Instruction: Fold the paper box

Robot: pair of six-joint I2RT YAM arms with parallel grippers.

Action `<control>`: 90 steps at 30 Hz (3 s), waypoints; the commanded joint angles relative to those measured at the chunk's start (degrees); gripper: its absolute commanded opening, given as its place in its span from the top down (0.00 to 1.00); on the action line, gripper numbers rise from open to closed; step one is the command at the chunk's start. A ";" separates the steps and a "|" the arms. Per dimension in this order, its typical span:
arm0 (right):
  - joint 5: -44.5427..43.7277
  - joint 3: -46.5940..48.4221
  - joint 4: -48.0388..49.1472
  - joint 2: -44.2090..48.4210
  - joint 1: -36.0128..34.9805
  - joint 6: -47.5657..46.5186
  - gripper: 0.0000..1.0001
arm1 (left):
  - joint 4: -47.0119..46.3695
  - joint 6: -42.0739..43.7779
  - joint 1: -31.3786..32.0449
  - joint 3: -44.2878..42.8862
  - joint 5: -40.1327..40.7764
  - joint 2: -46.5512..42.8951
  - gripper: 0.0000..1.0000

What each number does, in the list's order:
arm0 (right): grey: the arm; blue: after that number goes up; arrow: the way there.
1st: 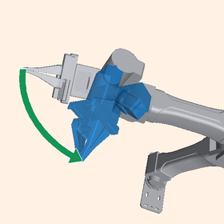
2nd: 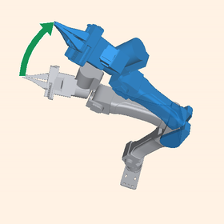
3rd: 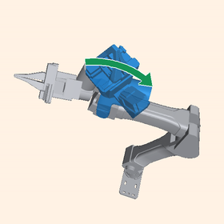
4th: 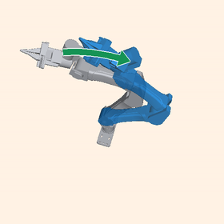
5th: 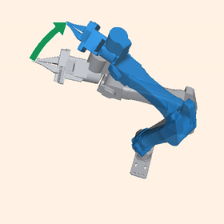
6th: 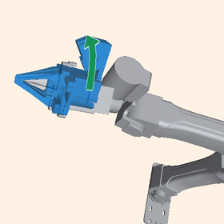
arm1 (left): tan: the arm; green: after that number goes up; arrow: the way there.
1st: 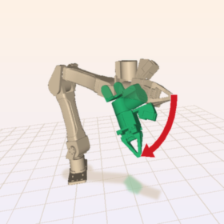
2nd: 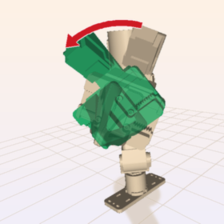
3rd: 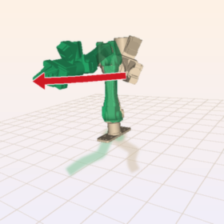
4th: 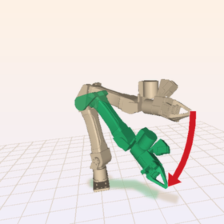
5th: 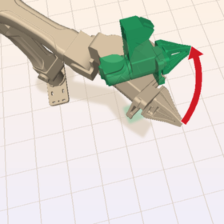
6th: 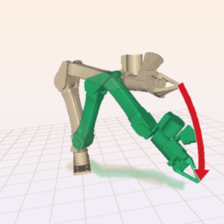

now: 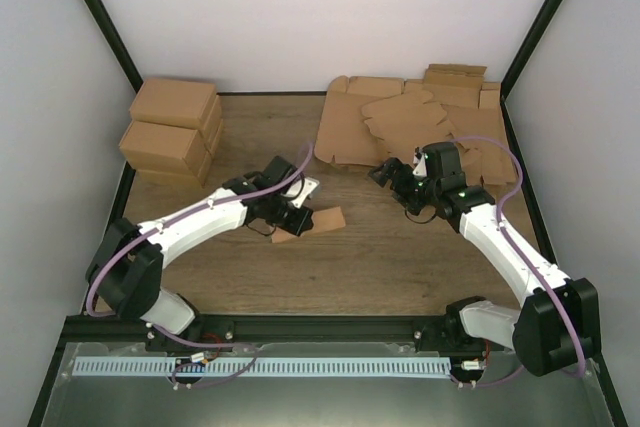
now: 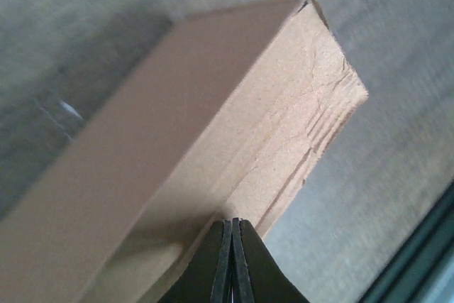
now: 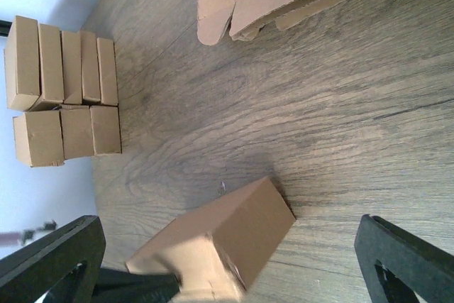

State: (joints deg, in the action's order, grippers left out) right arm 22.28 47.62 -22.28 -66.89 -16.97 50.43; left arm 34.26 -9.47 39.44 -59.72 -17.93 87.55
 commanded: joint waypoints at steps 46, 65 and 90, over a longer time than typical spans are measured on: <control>14.89 -11.80 31.76 -22.26 -15.83 -12.03 0.38 | -13.15 -49.24 17.27 25.33 4.12 -19.30 0.50; 11.69 -7.61 40.75 -30.48 -25.11 -5.62 0.55 | -12.32 -54.40 -1.45 36.60 18.30 -25.04 0.78; 3.40 28.36 53.65 -63.68 -39.55 1.17 0.60 | -12.56 -44.16 -50.95 39.48 19.26 -35.66 0.52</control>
State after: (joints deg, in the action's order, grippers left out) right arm 27.68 72.20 29.85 -127.48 -54.94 51.75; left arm 25.17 -58.02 -6.76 -18.04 3.57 48.88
